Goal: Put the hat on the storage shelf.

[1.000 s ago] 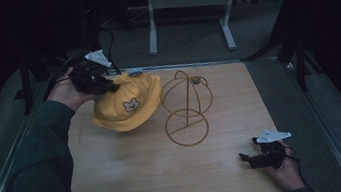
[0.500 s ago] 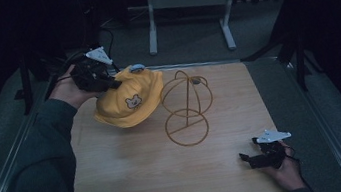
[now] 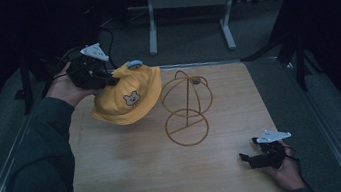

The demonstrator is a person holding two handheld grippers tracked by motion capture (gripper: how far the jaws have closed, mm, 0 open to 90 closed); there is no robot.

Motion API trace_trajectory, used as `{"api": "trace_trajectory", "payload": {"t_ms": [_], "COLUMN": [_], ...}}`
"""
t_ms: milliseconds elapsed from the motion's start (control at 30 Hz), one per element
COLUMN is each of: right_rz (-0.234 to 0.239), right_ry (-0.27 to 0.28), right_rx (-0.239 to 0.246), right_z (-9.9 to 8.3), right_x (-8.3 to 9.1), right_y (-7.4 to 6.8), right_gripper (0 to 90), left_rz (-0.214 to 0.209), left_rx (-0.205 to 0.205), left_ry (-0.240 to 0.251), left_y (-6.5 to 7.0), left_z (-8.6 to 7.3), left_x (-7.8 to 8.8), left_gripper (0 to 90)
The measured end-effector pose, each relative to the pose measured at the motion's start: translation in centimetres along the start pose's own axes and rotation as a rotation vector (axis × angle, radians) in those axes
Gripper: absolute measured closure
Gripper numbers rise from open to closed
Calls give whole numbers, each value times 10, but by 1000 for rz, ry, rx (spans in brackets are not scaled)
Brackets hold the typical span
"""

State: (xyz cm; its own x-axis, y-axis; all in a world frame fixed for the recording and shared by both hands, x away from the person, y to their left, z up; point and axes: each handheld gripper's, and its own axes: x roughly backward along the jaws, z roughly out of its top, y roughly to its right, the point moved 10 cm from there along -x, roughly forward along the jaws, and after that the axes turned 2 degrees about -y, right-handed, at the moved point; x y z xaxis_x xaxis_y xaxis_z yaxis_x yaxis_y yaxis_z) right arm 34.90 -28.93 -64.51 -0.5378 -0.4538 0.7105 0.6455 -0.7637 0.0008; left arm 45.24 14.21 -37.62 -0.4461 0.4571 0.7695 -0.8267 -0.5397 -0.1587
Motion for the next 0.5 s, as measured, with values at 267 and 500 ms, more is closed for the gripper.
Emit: {"api": "trace_trajectory", "payload": {"t_ms": [267, 500], "right_rz": [0, 0], "right_ry": [0, -1], "right_rx": [0, 1], "right_z": [0, 0], "right_x": [0, 0], "right_y": [0, 0], "right_gripper": [142, 142], "left_rz": [5, 6], "left_rx": [2, -1], "left_ry": [11, 21], "left_y": [-2, -2], "left_z": [1, 3], "left_x": [6, 8], "left_gripper": [834, 834]}}
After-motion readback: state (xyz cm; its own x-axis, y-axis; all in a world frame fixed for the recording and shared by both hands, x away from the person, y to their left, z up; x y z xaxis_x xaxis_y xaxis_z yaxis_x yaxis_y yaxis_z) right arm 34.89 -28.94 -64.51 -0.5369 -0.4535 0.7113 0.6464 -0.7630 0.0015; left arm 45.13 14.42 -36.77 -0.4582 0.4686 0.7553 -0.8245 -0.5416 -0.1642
